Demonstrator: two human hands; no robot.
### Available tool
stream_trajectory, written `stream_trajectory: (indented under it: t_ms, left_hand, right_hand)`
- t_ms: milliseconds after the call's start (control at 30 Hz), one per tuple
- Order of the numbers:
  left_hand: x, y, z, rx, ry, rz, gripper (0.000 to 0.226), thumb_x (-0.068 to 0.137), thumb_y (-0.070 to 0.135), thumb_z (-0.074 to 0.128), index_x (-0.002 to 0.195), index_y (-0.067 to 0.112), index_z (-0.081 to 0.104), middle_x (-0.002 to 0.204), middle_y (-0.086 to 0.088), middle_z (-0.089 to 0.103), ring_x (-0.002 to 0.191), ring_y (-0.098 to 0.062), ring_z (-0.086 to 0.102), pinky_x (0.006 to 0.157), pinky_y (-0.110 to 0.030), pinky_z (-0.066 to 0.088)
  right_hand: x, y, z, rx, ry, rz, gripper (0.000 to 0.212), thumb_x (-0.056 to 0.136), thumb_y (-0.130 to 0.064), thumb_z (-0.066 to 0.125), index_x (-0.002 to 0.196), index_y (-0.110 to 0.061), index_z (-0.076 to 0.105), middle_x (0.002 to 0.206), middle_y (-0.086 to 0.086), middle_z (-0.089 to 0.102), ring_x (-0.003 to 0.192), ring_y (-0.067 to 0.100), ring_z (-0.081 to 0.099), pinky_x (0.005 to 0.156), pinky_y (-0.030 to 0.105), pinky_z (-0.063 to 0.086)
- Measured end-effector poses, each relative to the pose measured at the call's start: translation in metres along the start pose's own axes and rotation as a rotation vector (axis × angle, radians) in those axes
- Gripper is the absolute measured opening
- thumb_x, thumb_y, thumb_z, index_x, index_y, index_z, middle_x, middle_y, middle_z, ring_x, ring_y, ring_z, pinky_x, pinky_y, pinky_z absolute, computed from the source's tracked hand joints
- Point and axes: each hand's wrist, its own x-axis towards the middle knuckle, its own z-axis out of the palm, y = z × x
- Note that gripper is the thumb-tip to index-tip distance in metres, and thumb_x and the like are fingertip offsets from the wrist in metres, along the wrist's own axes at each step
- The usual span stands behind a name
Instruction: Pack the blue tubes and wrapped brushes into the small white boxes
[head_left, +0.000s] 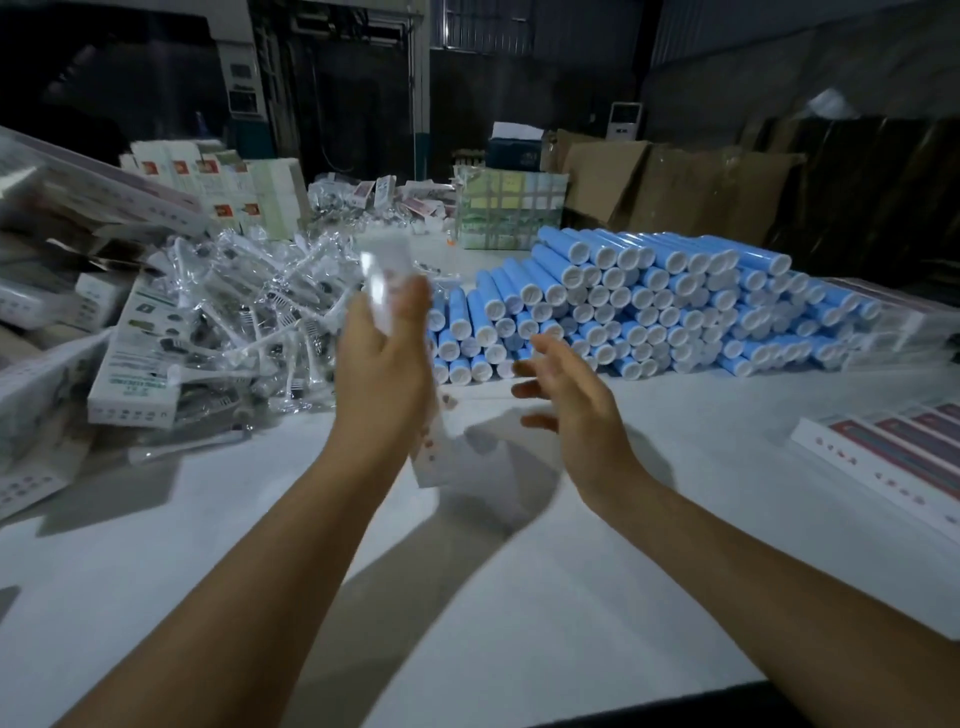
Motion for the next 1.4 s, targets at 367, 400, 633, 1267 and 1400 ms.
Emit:
stream_trajectory:
  t_ms: [367,400,633,1267,1400]
  left_hand:
    - [-0.003,-0.017,0.008,-0.587,0.082,-0.596,0.051,0.09,0.066,0.039,0.104,0.021,0.059,0.082,-0.004,0.075,0.077,-0.02,0.072,0.064,-0.033,0.059]
    - [-0.003,-0.023,0.007,-0.569,0.015,-0.576,0.057,0.09,0.067,0.036,0.112,0.02,0.059,0.096,-0.006,0.074,0.088,-0.021,0.071,0.074,-0.036,0.057]
    - [-0.012,-0.061,0.012,0.438,-0.427,-0.108,0.028,0.097,0.04,0.046,0.092,0.023,0.069,0.089,0.001,0.065,0.083,-0.021,0.058,0.075,-0.036,0.043]
    - [-0.02,-0.062,0.016,0.833,-0.711,0.243,0.016,0.081,0.043,0.062,0.077,0.056,0.054,0.083,0.009,0.063,0.078,-0.019,0.056,0.073,-0.044,0.049]
    - [-0.024,-0.051,0.019,0.854,-0.721,0.266,0.014,0.084,0.025,0.069,0.092,0.036,0.07,0.087,0.004,0.061,0.086,-0.023,0.053,0.079,-0.043,0.046]
  right_hand:
    - [-0.011,0.0,0.027,-0.408,-0.236,-0.147,0.056,0.089,-0.041,0.061,0.14,-0.041,0.04,0.103,-0.008,0.042,0.104,0.011,0.049,0.09,0.026,0.045]
    - [-0.009,-0.004,0.026,-0.392,-0.214,-0.131,0.052,0.091,-0.038,0.06,0.14,-0.04,0.042,0.102,-0.007,0.044,0.104,0.013,0.05,0.092,0.029,0.046]
    - [0.004,-0.048,-0.055,-0.41,0.057,-0.129,0.042,0.093,-0.028,0.057,0.135,-0.029,0.053,0.12,0.0,0.059,0.112,0.011,0.053,0.099,0.025,0.042]
    - [-0.124,-0.006,-0.259,-1.524,0.257,0.155,0.05,0.088,-0.054,0.045,0.134,-0.035,0.048,0.128,-0.006,0.042,0.115,0.015,0.028,0.097,0.033,0.022]
    - [-0.112,-0.028,-0.251,-1.354,0.294,0.112,0.04,0.091,-0.045,0.054,0.127,-0.029,0.058,0.124,-0.006,0.05,0.117,0.016,0.038,0.095,0.031,0.027]
